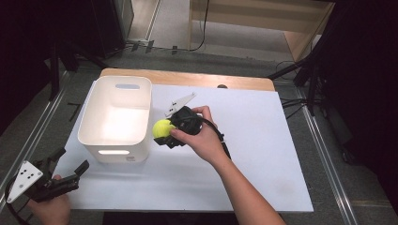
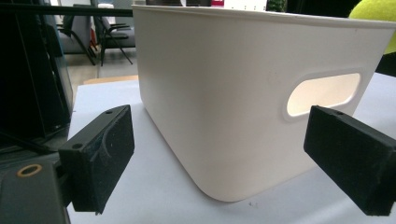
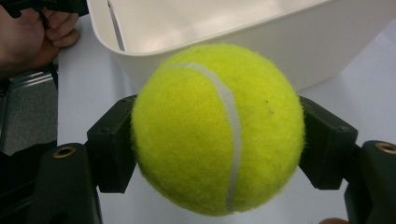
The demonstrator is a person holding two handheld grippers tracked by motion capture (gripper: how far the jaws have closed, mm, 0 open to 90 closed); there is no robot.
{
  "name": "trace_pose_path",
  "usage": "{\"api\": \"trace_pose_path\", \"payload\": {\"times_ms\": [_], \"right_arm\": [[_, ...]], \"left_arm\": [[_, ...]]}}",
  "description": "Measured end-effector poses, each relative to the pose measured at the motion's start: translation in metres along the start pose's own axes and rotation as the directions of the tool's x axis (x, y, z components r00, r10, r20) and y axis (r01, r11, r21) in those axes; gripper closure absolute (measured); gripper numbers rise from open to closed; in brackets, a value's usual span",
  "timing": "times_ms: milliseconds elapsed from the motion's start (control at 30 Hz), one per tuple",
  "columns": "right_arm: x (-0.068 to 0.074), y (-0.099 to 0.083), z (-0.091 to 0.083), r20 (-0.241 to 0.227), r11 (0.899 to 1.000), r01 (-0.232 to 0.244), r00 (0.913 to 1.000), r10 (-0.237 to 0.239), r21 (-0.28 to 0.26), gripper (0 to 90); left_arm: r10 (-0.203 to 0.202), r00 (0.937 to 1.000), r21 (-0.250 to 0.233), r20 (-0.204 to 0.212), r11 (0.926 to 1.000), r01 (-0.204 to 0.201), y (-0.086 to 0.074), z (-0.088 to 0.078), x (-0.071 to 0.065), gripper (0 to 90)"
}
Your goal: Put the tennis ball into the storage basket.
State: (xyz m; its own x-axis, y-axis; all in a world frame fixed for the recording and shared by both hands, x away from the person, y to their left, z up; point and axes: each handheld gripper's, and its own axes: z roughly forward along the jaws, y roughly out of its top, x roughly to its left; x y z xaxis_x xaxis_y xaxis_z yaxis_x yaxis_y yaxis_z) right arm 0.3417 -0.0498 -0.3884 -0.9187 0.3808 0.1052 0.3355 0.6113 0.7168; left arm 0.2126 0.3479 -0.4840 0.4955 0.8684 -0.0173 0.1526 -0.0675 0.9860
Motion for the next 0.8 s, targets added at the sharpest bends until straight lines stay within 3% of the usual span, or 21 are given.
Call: {"api": "trace_pose_path", "payload": {"times_ms": [800], "right_arm": [[0.002,0.020,-0.005,-0.006,1.000,0.018,0.9998,-0.018,-0.024,23.9]], "left_arm": [[0.000,1.0000,-0.001,-0.001,1.0000,0.000,0.000,0.000,0.000,8.5]]}}
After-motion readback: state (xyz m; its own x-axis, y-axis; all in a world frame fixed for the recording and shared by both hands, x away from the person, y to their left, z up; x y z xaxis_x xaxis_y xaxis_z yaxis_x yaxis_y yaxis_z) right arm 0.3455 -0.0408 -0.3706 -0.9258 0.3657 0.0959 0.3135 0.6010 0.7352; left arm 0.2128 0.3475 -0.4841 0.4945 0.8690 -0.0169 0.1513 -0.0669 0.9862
